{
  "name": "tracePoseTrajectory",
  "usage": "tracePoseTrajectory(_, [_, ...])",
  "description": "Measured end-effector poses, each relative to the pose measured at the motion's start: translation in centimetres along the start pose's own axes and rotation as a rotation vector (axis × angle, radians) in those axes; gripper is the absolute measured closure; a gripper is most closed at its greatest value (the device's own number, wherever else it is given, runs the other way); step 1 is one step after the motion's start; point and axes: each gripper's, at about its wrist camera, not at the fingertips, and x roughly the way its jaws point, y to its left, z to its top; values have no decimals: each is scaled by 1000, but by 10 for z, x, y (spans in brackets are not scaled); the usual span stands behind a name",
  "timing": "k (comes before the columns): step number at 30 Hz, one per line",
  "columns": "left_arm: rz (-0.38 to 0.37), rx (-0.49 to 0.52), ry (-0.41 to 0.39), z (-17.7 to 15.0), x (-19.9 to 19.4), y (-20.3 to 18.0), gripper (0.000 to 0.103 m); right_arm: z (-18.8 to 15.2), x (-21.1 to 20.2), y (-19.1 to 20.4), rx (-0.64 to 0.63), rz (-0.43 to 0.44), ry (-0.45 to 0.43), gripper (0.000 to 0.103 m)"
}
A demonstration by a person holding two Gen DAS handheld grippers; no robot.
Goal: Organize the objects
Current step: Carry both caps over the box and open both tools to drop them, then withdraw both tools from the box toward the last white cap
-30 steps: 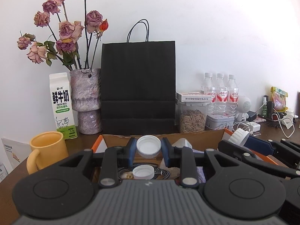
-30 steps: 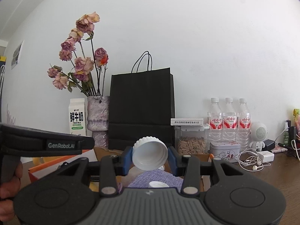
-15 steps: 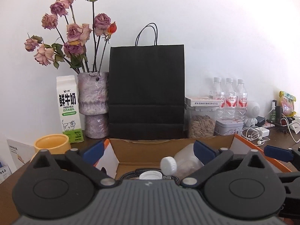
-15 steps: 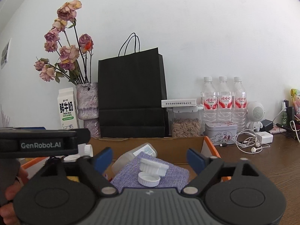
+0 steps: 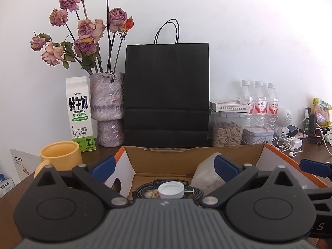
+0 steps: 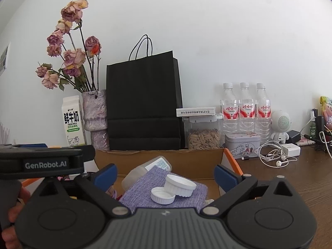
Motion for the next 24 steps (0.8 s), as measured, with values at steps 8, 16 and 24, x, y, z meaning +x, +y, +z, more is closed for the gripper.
tracePoseTrajectory(8, [6,-25,-14,-3,-8,5,0,0,-4,-1,6,-9,2,2])
tracePoseTrajectory(16, [38,-10,-28,-12,-25,14,0,-3,-21,-5,-5,-25,7,1])
tracePoseTrajectory(24, [42,15,-12,-22,-50,21,0,-9,-51,-8,-24,-39,24,1])
